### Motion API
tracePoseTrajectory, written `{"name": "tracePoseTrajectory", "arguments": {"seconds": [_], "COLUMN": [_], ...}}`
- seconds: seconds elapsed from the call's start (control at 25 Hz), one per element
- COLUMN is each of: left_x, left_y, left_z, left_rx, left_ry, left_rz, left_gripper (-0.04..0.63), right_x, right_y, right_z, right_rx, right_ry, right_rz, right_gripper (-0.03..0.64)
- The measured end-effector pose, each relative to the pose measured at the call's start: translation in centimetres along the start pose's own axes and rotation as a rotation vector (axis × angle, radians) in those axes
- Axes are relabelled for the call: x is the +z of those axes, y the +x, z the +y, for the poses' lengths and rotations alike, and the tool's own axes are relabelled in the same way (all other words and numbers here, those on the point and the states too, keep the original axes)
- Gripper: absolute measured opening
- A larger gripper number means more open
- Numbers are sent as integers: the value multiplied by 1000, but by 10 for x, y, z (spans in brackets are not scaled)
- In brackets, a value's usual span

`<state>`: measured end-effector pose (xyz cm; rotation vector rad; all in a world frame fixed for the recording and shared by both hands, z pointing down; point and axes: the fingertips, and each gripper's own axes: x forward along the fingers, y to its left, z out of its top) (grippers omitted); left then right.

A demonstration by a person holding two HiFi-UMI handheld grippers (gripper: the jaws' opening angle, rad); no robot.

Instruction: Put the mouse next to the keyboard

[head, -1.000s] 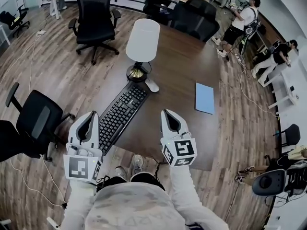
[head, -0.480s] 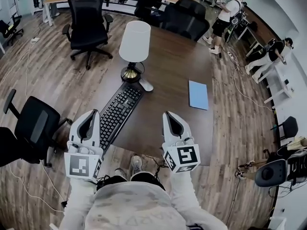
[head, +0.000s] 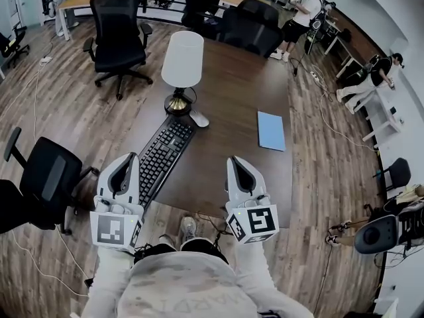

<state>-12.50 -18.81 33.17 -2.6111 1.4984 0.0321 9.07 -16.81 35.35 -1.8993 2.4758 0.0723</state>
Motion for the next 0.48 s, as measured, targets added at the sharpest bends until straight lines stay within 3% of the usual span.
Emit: {"name": "tracePoseTrajectory", "arguments": {"seconds": [0.48], "left_x": [4], "left_y": [6], "left_z": [4], "left_rx": [-3], "left_ry": [-7], "left_rz": [-2], "left_gripper": [6], "right_x": [14], "right_y": [7], "right_z": [3], "right_rx": [7], "right_ry": [-11], "right_rz": [-22], "right_gripper": [9]}}
